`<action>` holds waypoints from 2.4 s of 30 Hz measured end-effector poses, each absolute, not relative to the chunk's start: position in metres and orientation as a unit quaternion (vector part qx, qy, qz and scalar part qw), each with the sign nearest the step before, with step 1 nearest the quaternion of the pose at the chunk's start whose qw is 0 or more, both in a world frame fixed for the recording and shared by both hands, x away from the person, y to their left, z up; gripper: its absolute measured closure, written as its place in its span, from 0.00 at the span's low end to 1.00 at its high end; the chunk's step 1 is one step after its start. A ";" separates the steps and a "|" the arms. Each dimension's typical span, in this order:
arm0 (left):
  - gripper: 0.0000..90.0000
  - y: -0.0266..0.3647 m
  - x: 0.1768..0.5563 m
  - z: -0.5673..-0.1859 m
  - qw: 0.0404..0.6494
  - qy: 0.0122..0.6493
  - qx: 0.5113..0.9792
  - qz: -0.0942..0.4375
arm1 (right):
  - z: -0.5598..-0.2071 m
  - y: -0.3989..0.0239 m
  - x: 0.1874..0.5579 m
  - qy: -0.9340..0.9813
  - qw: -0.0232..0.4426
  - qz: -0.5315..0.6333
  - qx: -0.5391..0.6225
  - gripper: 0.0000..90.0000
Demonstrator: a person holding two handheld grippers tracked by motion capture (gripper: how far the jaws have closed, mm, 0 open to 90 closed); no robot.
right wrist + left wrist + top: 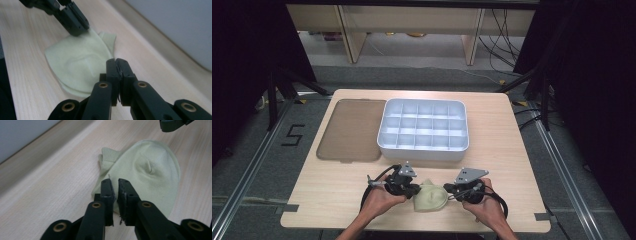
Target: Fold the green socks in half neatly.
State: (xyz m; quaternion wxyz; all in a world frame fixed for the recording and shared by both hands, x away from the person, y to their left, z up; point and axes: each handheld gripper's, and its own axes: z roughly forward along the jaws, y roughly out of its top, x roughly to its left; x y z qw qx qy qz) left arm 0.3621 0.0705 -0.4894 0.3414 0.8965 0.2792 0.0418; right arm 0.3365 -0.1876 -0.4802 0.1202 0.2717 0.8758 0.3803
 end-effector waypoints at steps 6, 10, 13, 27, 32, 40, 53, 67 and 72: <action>0.84 0.081 0.354 -0.484 0.376 0.314 0.871 0.042 | -0.480 -0.184 0.337 0.877 0.116 0.384 0.263 0.99; 0.81 0.086 0.343 -0.482 0.379 0.315 0.870 0.028 | -0.480 -0.179 0.339 0.877 0.106 0.391 0.258 0.99; 0.78 0.085 0.339 -0.484 0.384 0.320 0.866 0.023 | -0.481 -0.177 0.339 0.878 0.108 0.387 0.259 0.98; 0.45 0.083 0.333 -0.498 0.363 0.385 0.849 0.003 | -0.484 -0.173 0.345 0.874 0.106 0.393 0.267 0.95; 0.41 0.082 0.337 -0.498 0.357 0.385 0.851 0.009 | -0.484 -0.172 0.345 0.873 0.102 0.393 0.270 0.95; 0.41 0.074 0.349 -0.499 0.356 0.393 0.848 0.017 | -0.485 -0.170 0.345 0.876 0.104 0.391 0.261 0.94; 0.48 0.070 0.360 -0.500 0.347 0.393 0.852 0.013 | -0.486 -0.169 0.343 0.878 0.098 0.389 0.263 0.94; 0.65 0.060 0.360 -0.498 0.311 0.340 0.887 0.028 | -0.487 -0.167 0.341 0.881 0.096 0.387 0.255 0.93; 0.75 0.060 0.360 -0.498 0.311 0.330 0.891 0.030 | -0.487 -0.166 0.340 0.882 0.096 0.387 0.252 0.93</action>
